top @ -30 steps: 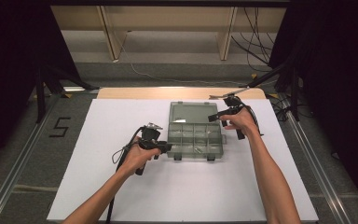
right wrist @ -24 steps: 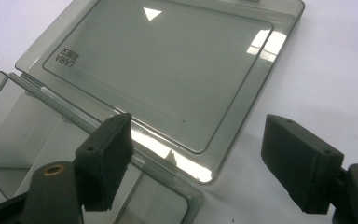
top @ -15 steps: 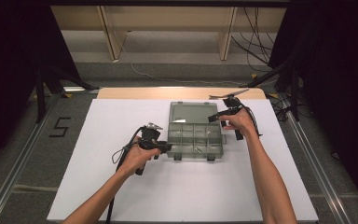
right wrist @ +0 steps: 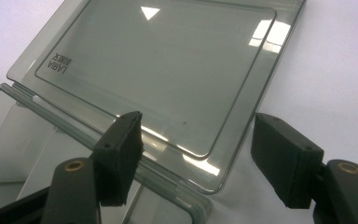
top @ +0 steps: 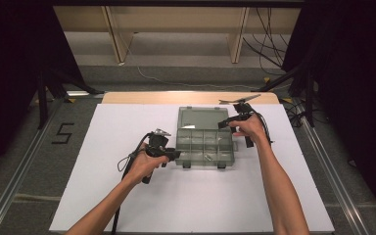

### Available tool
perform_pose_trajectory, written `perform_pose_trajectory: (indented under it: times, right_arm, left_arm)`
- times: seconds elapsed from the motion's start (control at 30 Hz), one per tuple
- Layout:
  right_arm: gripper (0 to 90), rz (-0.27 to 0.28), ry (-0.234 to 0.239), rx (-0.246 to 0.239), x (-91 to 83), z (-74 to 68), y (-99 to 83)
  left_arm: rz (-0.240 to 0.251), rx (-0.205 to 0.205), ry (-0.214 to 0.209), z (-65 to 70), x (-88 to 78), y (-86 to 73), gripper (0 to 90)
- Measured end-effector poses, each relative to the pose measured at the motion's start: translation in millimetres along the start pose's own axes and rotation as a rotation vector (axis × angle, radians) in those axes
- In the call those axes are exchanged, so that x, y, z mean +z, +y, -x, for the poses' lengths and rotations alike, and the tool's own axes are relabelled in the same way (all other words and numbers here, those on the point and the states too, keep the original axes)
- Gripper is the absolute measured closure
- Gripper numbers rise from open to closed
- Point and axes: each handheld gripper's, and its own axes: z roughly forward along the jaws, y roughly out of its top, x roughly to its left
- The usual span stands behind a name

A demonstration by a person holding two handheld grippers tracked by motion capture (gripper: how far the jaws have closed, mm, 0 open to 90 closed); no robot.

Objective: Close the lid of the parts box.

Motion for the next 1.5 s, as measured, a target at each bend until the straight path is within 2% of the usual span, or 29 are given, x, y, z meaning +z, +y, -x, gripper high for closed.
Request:
perform_pose_trajectory:
  times: [0.03,0.07,0.1,0.17,0.2,0.23,0.33,0.4,0.43,0.47,0.5,0.63,0.67,0.7,0.73,0.8,1.13,1.23,1.3,1.5]
  right_arm:
    - [35.5,0.003,-0.001,0.003,0.3,0.0,-0.1]
    - [35.6,0.012,0.002,-0.023,1.1,2.1,0.2]
    - [35.8,-0.004,0.004,-0.008,0.8,2.4,0.5]
    - [36.3,0.006,0.000,-0.021,1.9,3.8,0.5]
    - [36.8,-0.002,0.006,-0.015,2.3,3.9,0.7]
    - [37.1,-0.014,0.010,0.031,1.7,0.9,0.3]
    - [37.9,0.001,0.003,-0.006,3.1,3.8,0.6]
    - [38.4,-0.009,0.010,0.001,3.3,4.2,0.9]
    - [38.7,-0.025,0.009,0.039,2.5,1.9,0.6]
    - [38.8,-0.012,0.006,0.010,3.6,4.4,0.7]
    - [38.9,-0.003,0.002,0.002,4.3,5.3,0.4]
    - [39.9,-0.009,0.007,0.012,4.7,5.9,0.4]
    - [40.2,-0.021,0.008,0.054,4.0,3.1,0.1]
    - [40.5,-0.009,0.004,0.056,4.6,3.1,-0.3]
    - [41.2,-0.011,0.004,0.056,4.6,3.2,-0.2]
    - [41.7,-0.004,0.000,0.019,5.3,6.0,0.0]
    - [43.2,-0.012,0.012,0.028,6.9,6.2,0.1]
    - [43.4,-0.005,-0.003,0.031,7.6,5.4,-0.1]
    - [43.7,-0.003,0.001,0.034,7.7,5.4,-0.3]
    - [46.1,-0.007,0.010,0.019,6.2,6.8,-0.4]
  left_arm:
    - [0.000,0.000,0.000,-0.1,0.0,0.0,67.9]
    - [0.000,0.000,0.000,-0.1,0.0,0.0,67.9]
    - [0.000,0.000,0.000,-0.1,0.0,0.0,67.8]
    - [-0.001,0.000,-0.002,-0.2,-0.1,0.0,67.8]
    - [-0.002,-0.002,-0.004,-0.4,-0.2,0.0,67.9]
    - [0.004,-0.007,-0.004,-0.5,0.3,-0.1,67.8]
    - [0.000,-0.005,-0.009,-1.1,-0.1,0.0,67.8]
    - [0.000,-0.004,-0.008,-1.0,-0.2,0.0,67.8]
    - [0.002,-0.003,-0.006,-1.0,0.0,-0.1,67.9]
    - [0.006,-0.008,-0.006,-0.6,0.4,-0.2,67.9]
    - [0.005,-0.006,-0.004,-0.6,0.4,-0.2,67.9]
    - [0.005,-0.006,-0.006,-0.8,0.3,-0.2,67.8]
    - [0.001,-0.001,-0.009,-1.2,0.0,-0.2,67.8]
    - [0.003,-0.003,-0.008,-1.1,0.1,-0.2,67.8]
    - [0.003,-0.002,-0.008,-1.1,0.1,-0.2,67.8]
    - [0.003,-0.002,-0.008,-1.0,0.1,-0.2,67.8]
    - [0.008,-0.001,-0.004,-0.6,0.4,-0.4,67.8]
    - [0.007,0.001,-0.006,-0.8,0.4,-0.4,67.8]
    - [0.005,0.013,-0.008,-1.0,0.0,-0.5,67.8]
    - [0.009,0.021,-0.008,-0.8,0.1,-0.7,67.8]
